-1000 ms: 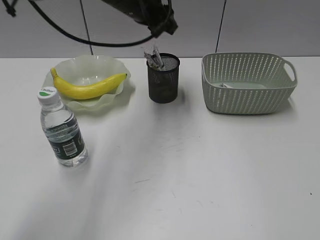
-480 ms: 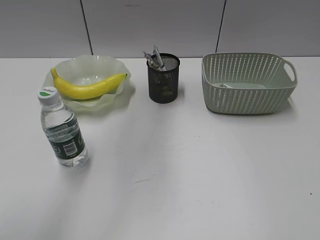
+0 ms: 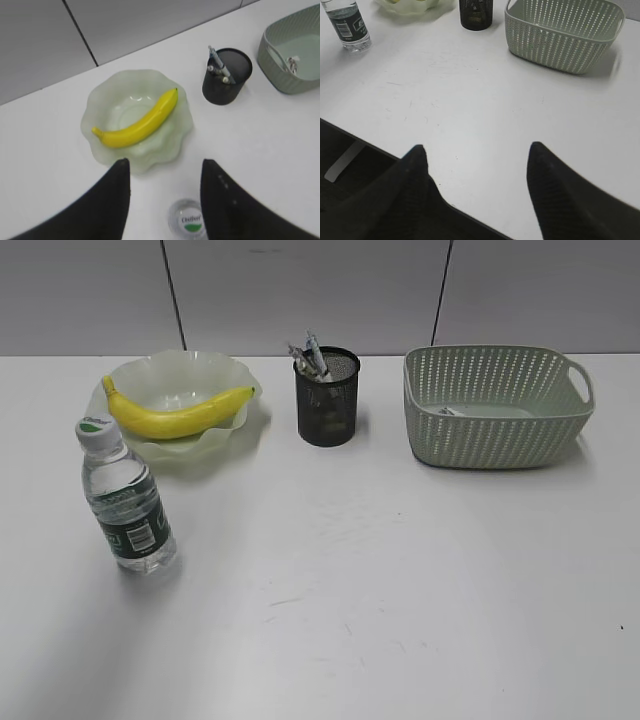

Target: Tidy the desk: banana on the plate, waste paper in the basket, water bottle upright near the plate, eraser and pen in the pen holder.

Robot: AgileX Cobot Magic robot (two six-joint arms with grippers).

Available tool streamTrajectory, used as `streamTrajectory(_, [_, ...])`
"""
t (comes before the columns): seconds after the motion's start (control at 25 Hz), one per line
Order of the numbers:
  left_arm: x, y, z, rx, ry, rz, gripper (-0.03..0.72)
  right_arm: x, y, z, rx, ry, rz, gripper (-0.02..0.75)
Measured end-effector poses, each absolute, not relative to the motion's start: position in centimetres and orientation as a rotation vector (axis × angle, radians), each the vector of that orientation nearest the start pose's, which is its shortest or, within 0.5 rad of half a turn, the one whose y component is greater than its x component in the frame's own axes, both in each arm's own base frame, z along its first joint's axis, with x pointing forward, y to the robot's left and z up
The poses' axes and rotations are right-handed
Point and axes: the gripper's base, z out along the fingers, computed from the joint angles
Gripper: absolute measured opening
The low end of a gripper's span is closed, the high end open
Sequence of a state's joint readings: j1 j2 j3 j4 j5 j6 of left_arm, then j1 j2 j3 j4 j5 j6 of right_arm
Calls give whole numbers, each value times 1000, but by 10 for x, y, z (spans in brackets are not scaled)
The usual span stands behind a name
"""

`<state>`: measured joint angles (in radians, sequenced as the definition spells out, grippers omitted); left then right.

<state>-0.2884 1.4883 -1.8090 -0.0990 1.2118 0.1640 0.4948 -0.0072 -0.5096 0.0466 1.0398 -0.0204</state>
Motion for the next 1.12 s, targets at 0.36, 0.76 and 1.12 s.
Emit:
streamTrajectory(0.36, [167,-58,408,495,2433,-211,347,-7,0,282,-518,1957,357,496])
streamTrajectory(0.76, [40,-21,326,465,2284,-216,347,-6,-2,282,-479,1965,335,496])
streamTrajectory(1.12, [-17,-5,291,424,1996,-242,347,-6,-3,282,-476,1965,328,496])
